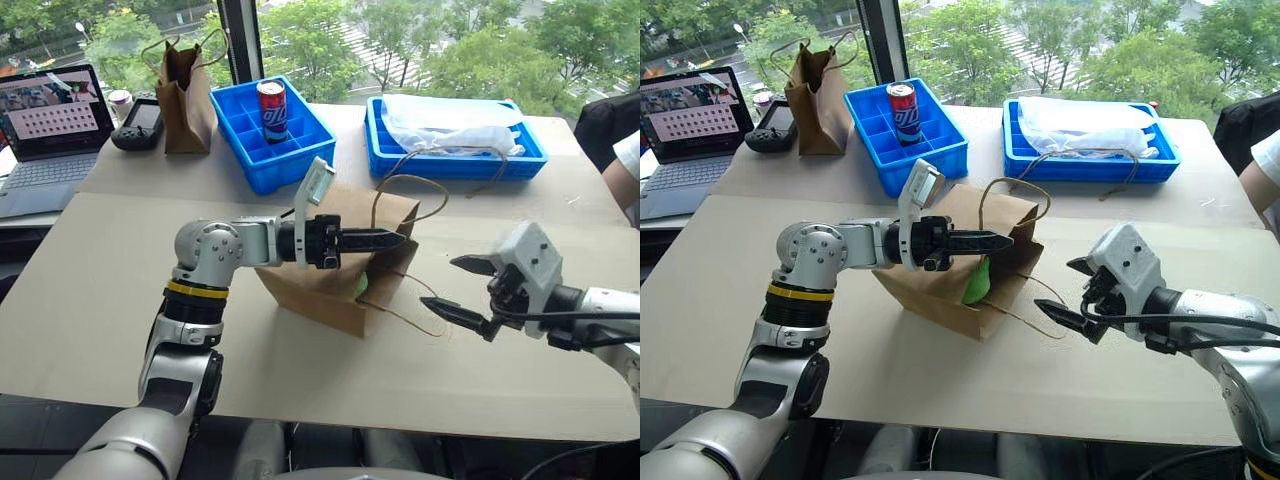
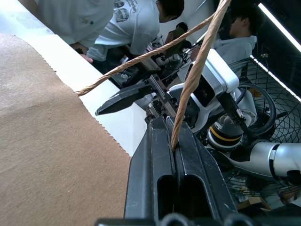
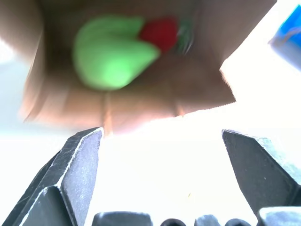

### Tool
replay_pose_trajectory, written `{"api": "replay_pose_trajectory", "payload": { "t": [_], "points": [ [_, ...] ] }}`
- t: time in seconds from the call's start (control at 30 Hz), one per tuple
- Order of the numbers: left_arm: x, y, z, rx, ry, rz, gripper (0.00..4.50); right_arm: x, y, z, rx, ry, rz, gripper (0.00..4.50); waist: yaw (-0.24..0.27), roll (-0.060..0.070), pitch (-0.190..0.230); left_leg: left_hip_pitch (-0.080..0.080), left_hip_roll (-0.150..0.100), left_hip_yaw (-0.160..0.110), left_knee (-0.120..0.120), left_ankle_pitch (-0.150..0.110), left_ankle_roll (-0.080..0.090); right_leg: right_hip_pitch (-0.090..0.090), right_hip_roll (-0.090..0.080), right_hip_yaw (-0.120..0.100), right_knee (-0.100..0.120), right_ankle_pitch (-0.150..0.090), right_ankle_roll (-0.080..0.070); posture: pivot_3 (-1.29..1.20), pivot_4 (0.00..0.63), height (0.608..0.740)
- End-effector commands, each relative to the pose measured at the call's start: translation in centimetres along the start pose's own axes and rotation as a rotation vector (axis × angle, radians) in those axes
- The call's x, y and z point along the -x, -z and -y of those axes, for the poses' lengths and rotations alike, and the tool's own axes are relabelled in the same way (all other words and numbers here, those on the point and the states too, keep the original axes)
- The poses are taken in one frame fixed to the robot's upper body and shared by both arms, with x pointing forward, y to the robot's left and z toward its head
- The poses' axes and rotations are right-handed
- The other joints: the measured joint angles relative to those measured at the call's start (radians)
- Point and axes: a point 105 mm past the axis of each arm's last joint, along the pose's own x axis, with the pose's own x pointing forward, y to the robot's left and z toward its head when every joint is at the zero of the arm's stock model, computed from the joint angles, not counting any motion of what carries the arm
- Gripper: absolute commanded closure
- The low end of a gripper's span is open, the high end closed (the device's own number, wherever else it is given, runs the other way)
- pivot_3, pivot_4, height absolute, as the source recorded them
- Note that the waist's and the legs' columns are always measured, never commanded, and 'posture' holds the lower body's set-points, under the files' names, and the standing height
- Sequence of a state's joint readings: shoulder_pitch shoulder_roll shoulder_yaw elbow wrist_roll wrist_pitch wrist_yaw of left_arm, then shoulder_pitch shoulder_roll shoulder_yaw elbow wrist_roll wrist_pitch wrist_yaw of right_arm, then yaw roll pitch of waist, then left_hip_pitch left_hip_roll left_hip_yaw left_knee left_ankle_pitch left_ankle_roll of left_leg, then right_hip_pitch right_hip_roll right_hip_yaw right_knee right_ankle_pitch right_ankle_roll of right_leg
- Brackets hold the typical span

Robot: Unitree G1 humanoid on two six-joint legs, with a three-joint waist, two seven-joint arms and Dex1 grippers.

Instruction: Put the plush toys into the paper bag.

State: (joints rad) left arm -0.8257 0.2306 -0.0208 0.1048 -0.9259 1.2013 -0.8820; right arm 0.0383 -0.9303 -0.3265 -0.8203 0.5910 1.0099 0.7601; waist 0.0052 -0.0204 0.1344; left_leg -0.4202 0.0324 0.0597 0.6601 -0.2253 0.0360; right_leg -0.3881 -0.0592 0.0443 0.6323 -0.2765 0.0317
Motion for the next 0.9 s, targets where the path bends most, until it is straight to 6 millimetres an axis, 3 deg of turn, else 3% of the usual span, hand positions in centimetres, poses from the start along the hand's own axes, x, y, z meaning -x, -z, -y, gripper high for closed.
{"api": "replay_pose_trajectory", "payload": {
  "t": [0.03,0.2,0.33,0.53,0.67,0.77,0.9],
  "points": [
    [-0.4,-0.8,0.8,-0.043,0.035,0.003,4.5,-1.4,1.5,-1.7,0.071,-0.039,-0.058,0.02,-0.004,0.0,0.0,0.0,0.0,0.0,0.0,0.0,0.0,0.0,0.0,0.0,0.0,0.0,0.0,0.0,0.15,0.724],
    [-0.4,-0.9,0.8,-0.048,0.035,0.004,4.5,-3.6,4.2,-2.1,0.112,-0.024,-0.128,0.02,-0.006,0.0,0.0,0.001,-0.001,0.0,0.001,0.001,0.0,0.0,0.0,0.001,0.001,0.0,0.0,0.0,0.15,0.724],
    [-0.3,-0.9,0.9,-0.047,0.031,0.008,4.5,-5.2,5.7,-0.8,0.195,0.039,-0.157,1.04,-0.006,0.0,0.0,0.0,-0.001,0.0,0.001,0.001,0.0,0.0,0.0,0.001,0.001,0.0,0.0,0.0,0.15,0.724],
    [0.4,-1.3,0.6,-0.061,0.003,0.02,4.5,-4.2,4.5,1.8,0.313,0.144,-0.106,3.05,-0.004,0.0,0.0,0.002,-0.001,0.0,0.001,0.002,-0.001,0.001,0.0,0.001,0.002,0.0,0.0,0.0,0.15,0.724],
    [1.0,-2.2,0.3,-0.085,-0.023,0.037,4.5,-2.8,2.3,4.0,0.379,0.221,-0.036,4.46,-0.002,0.0,0.0,0.001,-0.001,0.001,0.001,0.002,-0.001,0.0,0.0,0.001,0.002,0.0,0.0,0.0,0.15,0.724],
    [1.7,-3.8,-0.8,-0.126,-0.088,0.092,4.5,-1.6,-2.8,6.1,0.514,0.3,0.086,4.46,-0.006,0.0,0.0,0.002,-0.001,0.001,0.001,0.002,-0.001,0.0,0.0,0.001,0.002,0.0,0.0,0.0,0.15,0.724],
    [2.1,-5.8,-0.6,-0.172,-0.091,0.143,4.5,-1.0,-8.9,6.4,0.635,0.322,0.244,4.46,-0.009,0.001,0.001,0.004,-0.002,0.001,0.001,0.003,-0.002,0.0,0.001,0.002,0.005,0.0,-0.001,0.0,0.15,0.724]
  ]
}}
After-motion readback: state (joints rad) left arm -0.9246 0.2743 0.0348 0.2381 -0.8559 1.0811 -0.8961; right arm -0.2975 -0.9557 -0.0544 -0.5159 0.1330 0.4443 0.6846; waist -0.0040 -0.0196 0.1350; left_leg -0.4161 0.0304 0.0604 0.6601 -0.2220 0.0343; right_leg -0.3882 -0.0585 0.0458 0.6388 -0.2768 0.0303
